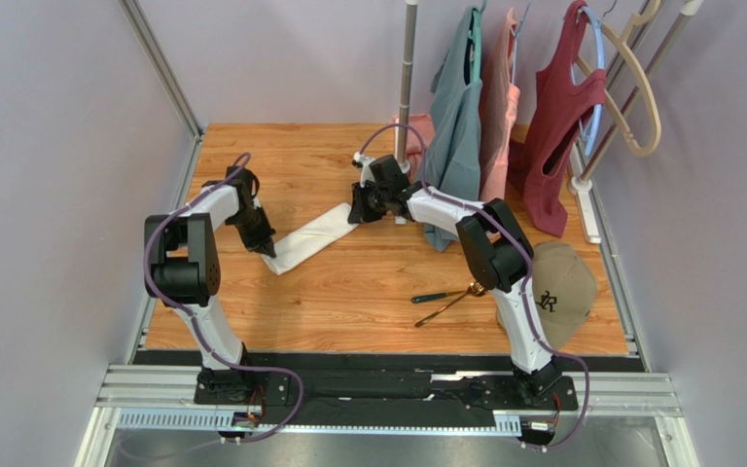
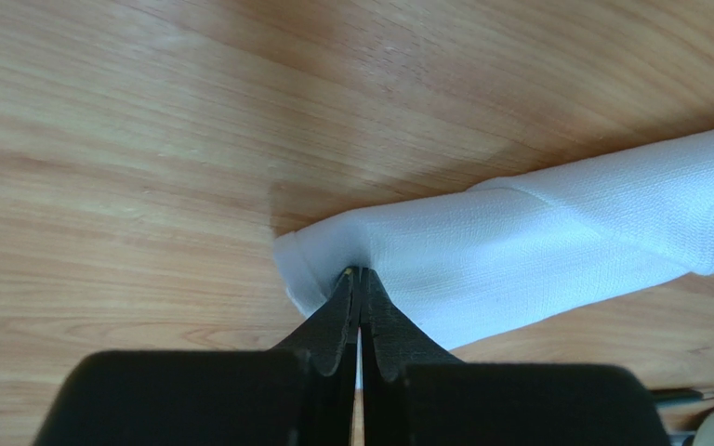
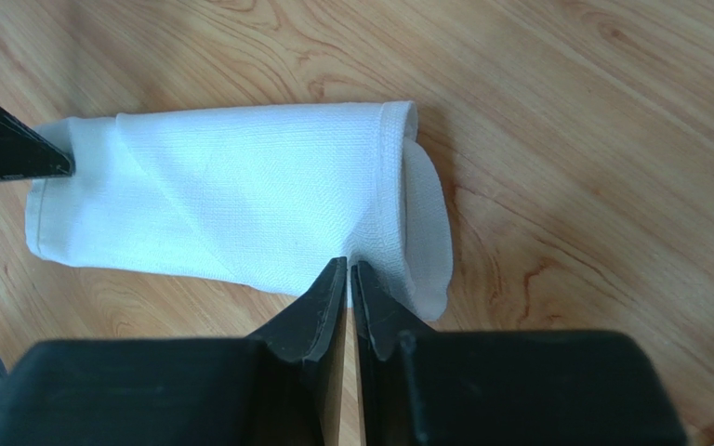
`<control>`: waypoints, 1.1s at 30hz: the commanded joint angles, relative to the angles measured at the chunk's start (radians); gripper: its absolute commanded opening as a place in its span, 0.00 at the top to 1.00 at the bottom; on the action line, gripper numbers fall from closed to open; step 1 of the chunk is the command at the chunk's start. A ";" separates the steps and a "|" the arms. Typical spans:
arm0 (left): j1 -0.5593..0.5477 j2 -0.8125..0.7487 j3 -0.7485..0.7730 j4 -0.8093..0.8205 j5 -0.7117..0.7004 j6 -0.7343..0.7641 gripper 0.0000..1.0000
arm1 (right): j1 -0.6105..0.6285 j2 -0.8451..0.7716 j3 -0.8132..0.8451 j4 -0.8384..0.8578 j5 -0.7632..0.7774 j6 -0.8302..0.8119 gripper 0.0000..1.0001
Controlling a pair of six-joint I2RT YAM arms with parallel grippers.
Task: Fold the napkin into a case and place the utensils inside
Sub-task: Smooth out the smaller rectangle-folded napkin at the center of the board, then pick up the fork from the center of the board.
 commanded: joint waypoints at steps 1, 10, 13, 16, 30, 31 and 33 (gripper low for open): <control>0.015 -0.120 0.033 -0.040 -0.127 0.046 0.91 | 0.013 -0.074 0.066 -0.052 0.038 0.006 0.85; -0.296 -0.652 -0.047 0.038 -0.131 0.005 0.42 | 0.084 -0.508 -0.131 -0.438 0.301 0.127 0.00; -0.420 -0.758 -0.108 0.112 -0.108 -0.020 0.40 | 0.085 -0.709 -0.270 -0.544 0.345 0.185 0.00; -0.533 -0.809 -0.154 0.161 -0.131 -0.046 0.40 | 0.082 -0.954 -0.498 -0.566 0.455 0.324 0.00; -0.966 -0.657 -0.176 0.327 -0.122 -0.093 0.44 | -0.012 -1.036 -0.767 -0.779 0.664 0.791 0.53; -0.987 -0.648 -0.174 0.326 -0.116 -0.086 0.44 | -0.012 -1.003 -0.757 -0.773 0.663 0.788 0.53; -1.002 -0.650 -0.179 0.325 -0.108 -0.081 0.44 | -0.012 -0.914 -0.735 -0.799 0.664 0.792 0.53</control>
